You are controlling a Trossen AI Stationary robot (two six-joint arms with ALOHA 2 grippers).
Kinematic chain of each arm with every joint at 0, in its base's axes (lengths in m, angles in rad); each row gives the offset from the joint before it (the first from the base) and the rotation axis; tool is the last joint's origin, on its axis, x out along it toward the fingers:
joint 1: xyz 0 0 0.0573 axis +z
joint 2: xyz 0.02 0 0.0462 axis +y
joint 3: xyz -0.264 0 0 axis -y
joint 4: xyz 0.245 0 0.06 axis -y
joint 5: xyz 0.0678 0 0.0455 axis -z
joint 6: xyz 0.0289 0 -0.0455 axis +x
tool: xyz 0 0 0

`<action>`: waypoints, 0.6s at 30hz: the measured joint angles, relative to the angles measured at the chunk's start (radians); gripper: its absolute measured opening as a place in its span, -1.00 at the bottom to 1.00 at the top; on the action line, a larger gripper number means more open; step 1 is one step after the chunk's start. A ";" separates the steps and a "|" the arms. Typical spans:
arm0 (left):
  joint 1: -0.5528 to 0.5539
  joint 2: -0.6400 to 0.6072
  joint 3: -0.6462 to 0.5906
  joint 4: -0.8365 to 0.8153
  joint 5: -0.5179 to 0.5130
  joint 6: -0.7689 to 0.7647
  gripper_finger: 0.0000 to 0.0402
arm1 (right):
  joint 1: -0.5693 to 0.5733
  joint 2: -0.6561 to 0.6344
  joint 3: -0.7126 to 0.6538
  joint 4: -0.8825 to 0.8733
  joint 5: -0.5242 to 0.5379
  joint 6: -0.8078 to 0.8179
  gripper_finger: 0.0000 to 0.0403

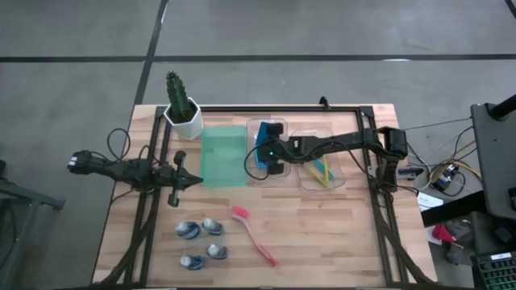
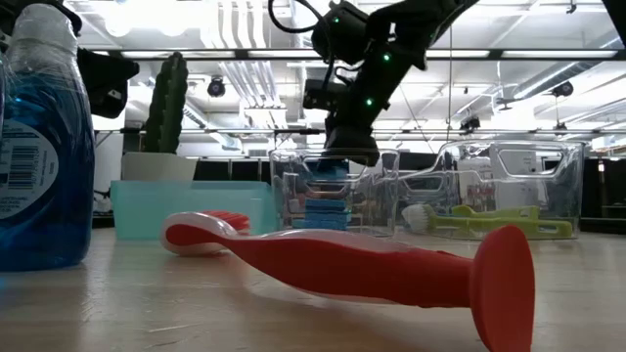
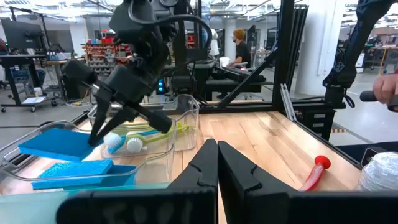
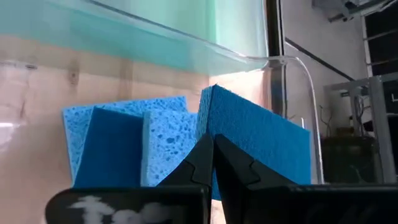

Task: Pick & Place Kitchen Sink Supplies
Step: Put the dark blue sponge into the left transparent bin

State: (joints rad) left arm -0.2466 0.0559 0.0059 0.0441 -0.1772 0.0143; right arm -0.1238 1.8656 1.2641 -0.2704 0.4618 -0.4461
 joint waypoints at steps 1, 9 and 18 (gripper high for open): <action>0.000 0.000 0.000 0.000 0.000 0.000 -0.99 | 0.000 0.000 -0.013 0.019 0.000 -0.005 -0.96; 0.000 0.000 0.000 0.000 0.000 0.000 -0.99 | -0.003 0.001 -0.046 0.045 -0.048 0.004 -0.96; 0.000 0.000 0.000 0.000 0.000 0.000 -0.99 | -0.004 0.025 -0.046 0.060 -0.068 -0.001 -0.96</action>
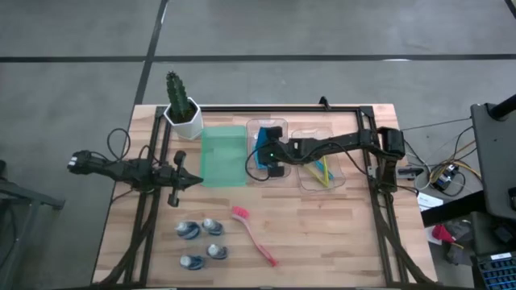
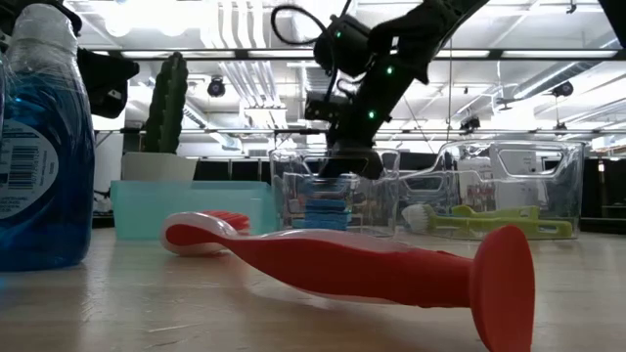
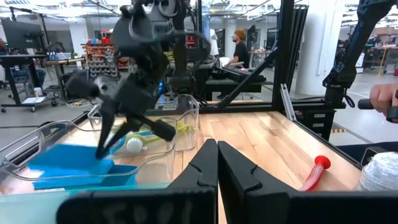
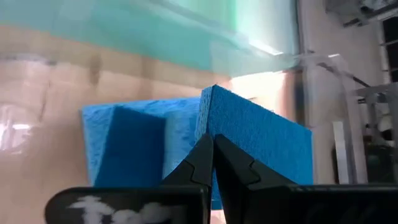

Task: Pick & Place Kitchen Sink Supplies
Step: Put the dark blue sponge into the left transparent bin

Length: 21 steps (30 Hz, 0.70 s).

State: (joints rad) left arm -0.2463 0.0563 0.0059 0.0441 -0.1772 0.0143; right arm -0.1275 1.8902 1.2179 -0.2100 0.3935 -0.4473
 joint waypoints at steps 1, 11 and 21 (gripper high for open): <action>0.000 0.000 0.000 0.000 0.000 0.000 -0.99 | 0.000 0.010 0.000 0.000 -0.012 -0.003 -0.96; 0.000 0.000 0.000 0.000 0.000 0.000 -0.99 | 0.000 0.060 0.000 0.015 -0.017 -0.024 -0.95; 0.000 0.000 0.000 0.000 0.000 0.000 -0.99 | 0.001 0.033 0.000 0.017 -0.003 -0.024 -0.59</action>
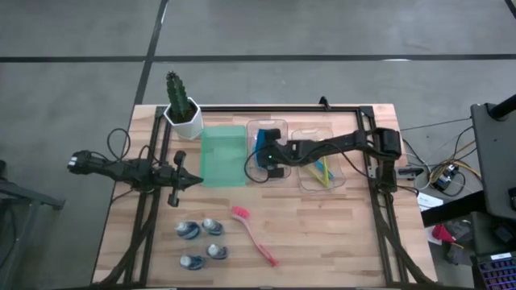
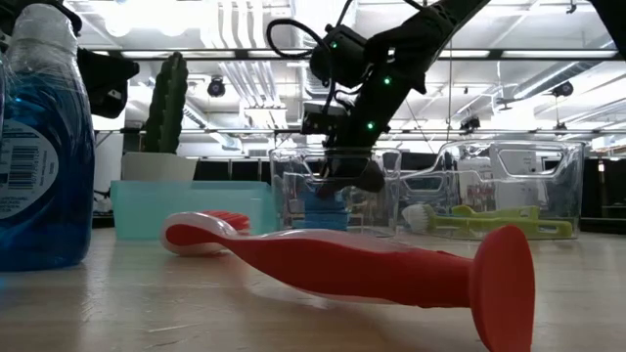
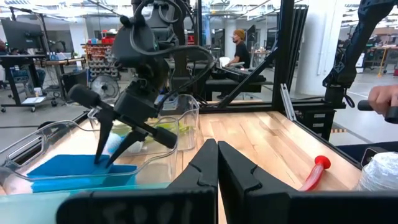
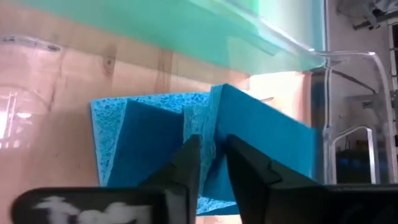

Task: Pick & Place Kitchen Sink Supplies
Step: Put the dark blue sponge into the left transparent bin, then put the red dish brush into the right transparent bin

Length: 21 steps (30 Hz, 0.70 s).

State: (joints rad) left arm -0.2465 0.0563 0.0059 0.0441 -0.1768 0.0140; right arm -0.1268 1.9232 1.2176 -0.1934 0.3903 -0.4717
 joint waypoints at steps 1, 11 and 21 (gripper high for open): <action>0.000 0.000 0.000 0.000 0.000 0.000 -0.99 | 0.000 -0.005 0.002 -0.003 0.001 0.000 -0.55; 0.000 0.000 0.000 0.000 0.000 0.000 -0.99 | 0.015 -0.071 0.045 -0.011 0.038 -0.006 -0.39; 0.000 0.000 0.000 0.000 0.000 0.000 -0.99 | 0.094 -0.157 0.065 -0.023 0.055 0.070 -0.40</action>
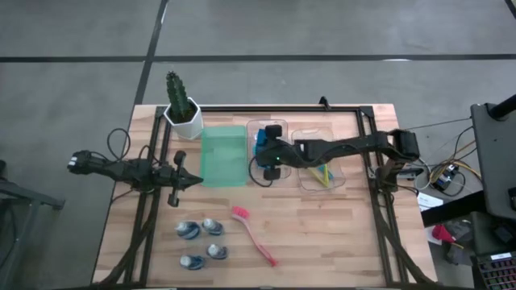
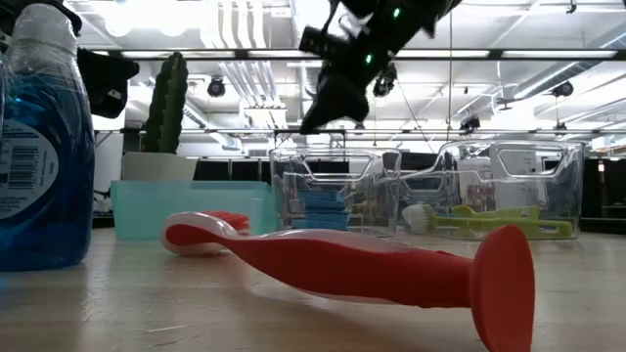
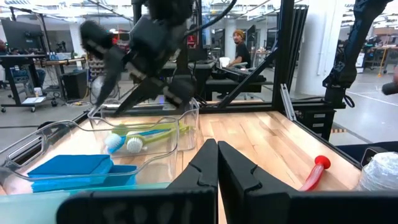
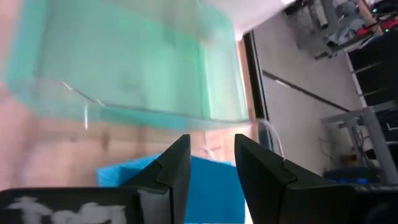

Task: Pick & Place Kitchen Sink Supplies
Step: Put the red dish brush into the right transparent bin

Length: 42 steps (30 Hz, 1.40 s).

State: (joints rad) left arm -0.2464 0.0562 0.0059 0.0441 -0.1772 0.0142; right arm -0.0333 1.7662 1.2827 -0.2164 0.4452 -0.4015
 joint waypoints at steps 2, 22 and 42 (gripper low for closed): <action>0.000 0.000 0.000 0.000 0.000 0.000 -0.99 | 0.027 -0.023 0.000 -0.014 0.000 0.029 -0.39; 0.000 0.000 0.000 0.000 0.000 0.000 -0.99 | 0.278 0.074 0.099 -0.014 -0.353 0.690 -0.26; 0.000 0.000 0.000 0.000 0.000 0.000 -0.99 | 0.338 0.450 0.447 -0.291 -0.414 1.014 0.00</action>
State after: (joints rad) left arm -0.2463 0.0559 0.0059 0.0441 -0.1770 0.0142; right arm 0.3043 2.2166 1.7293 -0.5076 0.0314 0.6125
